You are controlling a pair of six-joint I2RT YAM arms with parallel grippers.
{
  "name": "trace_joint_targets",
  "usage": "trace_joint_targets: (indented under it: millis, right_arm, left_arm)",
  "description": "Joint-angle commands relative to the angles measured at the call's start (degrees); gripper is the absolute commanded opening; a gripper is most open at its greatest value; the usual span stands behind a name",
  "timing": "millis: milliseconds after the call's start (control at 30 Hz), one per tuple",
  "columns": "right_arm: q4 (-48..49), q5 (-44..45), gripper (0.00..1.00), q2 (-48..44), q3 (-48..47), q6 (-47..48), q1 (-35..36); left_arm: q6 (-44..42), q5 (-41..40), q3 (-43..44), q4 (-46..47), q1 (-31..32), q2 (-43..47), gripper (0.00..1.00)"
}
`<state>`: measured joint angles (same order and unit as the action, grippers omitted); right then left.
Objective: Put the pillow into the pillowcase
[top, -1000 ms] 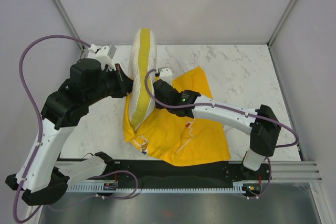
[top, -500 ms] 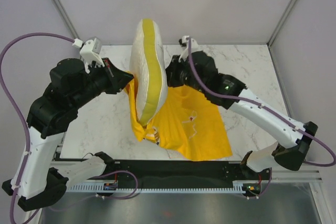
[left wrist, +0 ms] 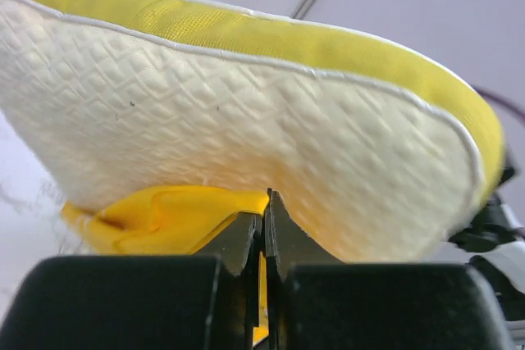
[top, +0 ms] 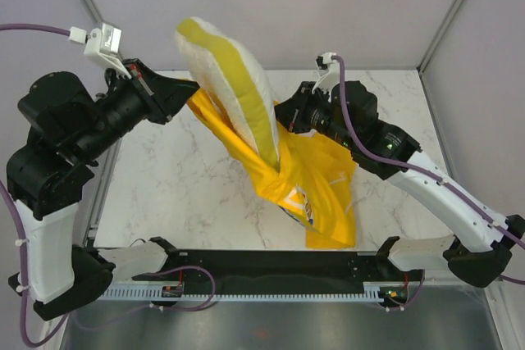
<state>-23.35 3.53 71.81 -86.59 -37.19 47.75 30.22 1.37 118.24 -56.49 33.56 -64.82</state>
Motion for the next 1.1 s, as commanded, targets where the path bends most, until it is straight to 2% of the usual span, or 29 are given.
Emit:
trace_joint_targets:
  millis: [0,100,200,300,367,433,533,633,667,700,767,833,933,1067]
  right_arm:
    - [4.6,0.9,0.0,-0.4,3.3,-1.7,-1.0]
    - [4.9,0.5,0.0,-0.4,3.5,-2.4,-2.4]
    - [5.5,-1.2,0.0,0.1,-0.8,-2.4,-3.8]
    - [5.8,-3.4,0.0,2.7,-10.6,-1.8,-4.9]
    - [5.9,-7.3,0.0,3.9,-18.7,-1.2,-5.1]
    - [7.7,-9.7,0.0,4.4,-22.0,-1.1,-5.0]
    - [11.3,-11.0,0.0,1.2,-21.3,-1.0,-5.0]
    - [17.8,-12.3,0.0,-6.1,-9.7,-1.0,-5.0]
    - [19.0,-12.1,0.0,-8.1,-2.6,-1.0,-4.9]
    - [19.8,-10.0,0.0,-11.6,0.5,-1.0,-5.0]
    - [19.9,-7.2,0.0,-14.4,9.2,-1.0,-5.0]
    - [21.0,-3.9,0.0,-17.1,14.1,-1.2,-5.0]
    - [22.0,0.1,0.0,-17.7,20.1,-2.4,-4.9]
    - [24.5,3.2,0.0,-16.6,23.0,-4.5,-5.0]
  left_arm:
    - [-4.8,5.7,7.8,10.5,0.2,1.1,0.02]
    - [-5.5,8.0,4.0,17.8,0.2,4.1,0.02]
    - [-5.7,10.5,-8.5,25.4,0.2,11.0,0.02]
    - [-5.4,13.3,-28.9,33.3,0.2,18.9,0.02]
    - [-5.4,13.7,-35.2,35.7,0.2,23.5,0.02]
    - [-6.2,13.7,-40.7,37.6,0.2,25.3,0.02]
    - [-8.5,12.2,-40.2,37.4,0.2,26.2,0.02]
    - [-11.3,10.5,-32.7,35.6,0.2,24.7,0.02]
    - [-12.0,10.6,-30.3,35.0,0.2,23.9,0.02]
    - [-13.4,10.8,-25.6,34.8,0.2,22.6,0.02]
    - [-14.4,11.3,-21.3,34.3,0.2,21.6,0.02]
    - [-15.4,13.2,-16.5,34.4,0.2,20.5,0.02]
    - [-15.7,17.5,-15.5,36.2,0.2,21.7,0.02]
    - [-15.1,23.1,-21.2,39.8,0.2,26.0,0.02]
